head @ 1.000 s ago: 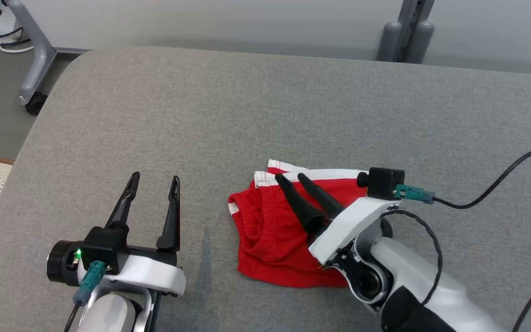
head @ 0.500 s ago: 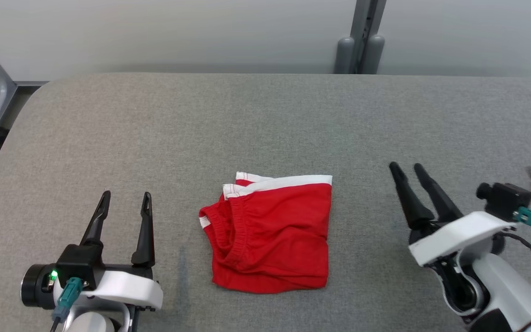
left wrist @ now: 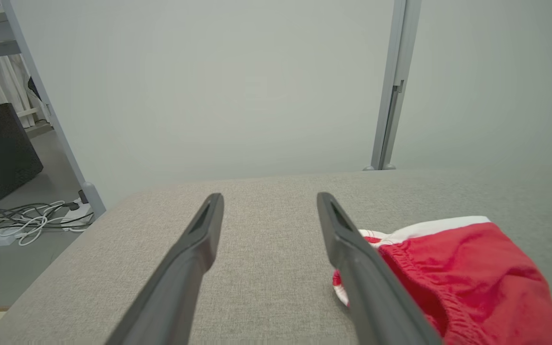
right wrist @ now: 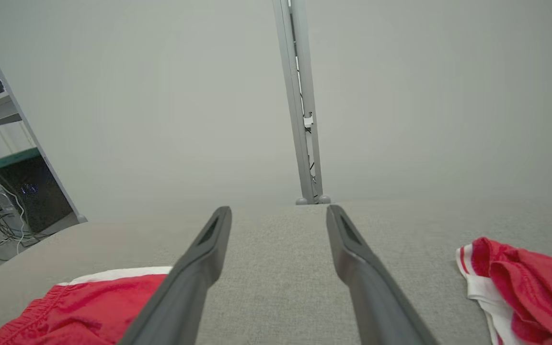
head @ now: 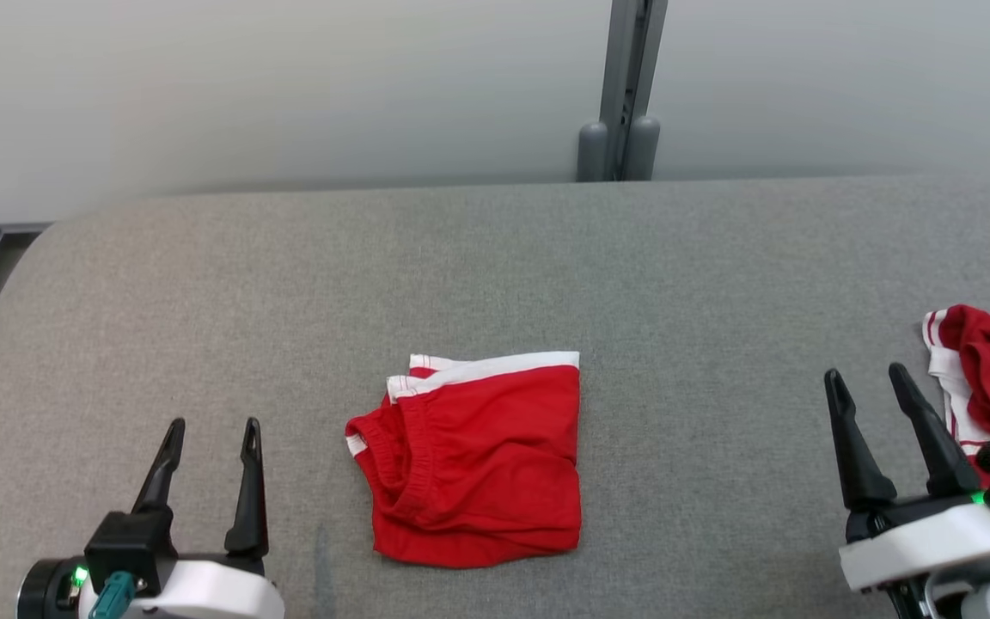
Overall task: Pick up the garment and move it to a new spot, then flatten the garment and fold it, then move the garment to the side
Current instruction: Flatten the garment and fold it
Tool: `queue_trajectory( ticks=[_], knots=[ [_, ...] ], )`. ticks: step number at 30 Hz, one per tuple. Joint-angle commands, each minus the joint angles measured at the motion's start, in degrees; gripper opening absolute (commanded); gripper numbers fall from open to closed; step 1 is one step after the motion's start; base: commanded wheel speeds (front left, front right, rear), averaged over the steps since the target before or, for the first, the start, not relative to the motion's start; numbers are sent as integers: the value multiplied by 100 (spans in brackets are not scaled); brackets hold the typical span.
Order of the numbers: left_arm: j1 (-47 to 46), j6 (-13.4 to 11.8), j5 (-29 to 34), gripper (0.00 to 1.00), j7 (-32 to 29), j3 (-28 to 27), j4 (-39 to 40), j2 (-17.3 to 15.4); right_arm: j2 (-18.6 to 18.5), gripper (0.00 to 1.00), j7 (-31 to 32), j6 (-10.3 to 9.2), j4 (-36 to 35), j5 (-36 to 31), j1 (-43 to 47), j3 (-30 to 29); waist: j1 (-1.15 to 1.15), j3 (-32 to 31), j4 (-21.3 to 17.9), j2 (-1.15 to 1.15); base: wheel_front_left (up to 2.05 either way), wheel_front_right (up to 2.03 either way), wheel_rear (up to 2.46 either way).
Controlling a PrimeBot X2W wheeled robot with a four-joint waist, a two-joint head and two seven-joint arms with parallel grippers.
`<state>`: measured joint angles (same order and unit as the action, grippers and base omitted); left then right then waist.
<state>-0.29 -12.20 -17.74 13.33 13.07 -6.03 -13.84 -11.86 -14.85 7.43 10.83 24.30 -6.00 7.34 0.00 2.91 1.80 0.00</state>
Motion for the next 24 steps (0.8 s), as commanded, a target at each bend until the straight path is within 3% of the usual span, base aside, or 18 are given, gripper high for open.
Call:
queue_trajectory(
  ticks=[1, 11, 24],
  knots=[
    [135, -51, -18, 100, -14, -27, 62, -58, 46, 100, 75, 10, -116, -115, 160, -95, 0, -142, -41, 0, 0, 0, 0],
    [792, -137, -53, 100, -179, 51, 469, -164, 311, 100, 497, 10, -702, -717, 886, -551, 0, -486, -98, 0, 0, 0, 0],
    [1166, -165, -115, 100, -354, 126, 536, -275, 381, 100, 857, 10, -845, -952, 1289, -693, 0, -782, -89, 0, 0, 0, 0]
  ],
)
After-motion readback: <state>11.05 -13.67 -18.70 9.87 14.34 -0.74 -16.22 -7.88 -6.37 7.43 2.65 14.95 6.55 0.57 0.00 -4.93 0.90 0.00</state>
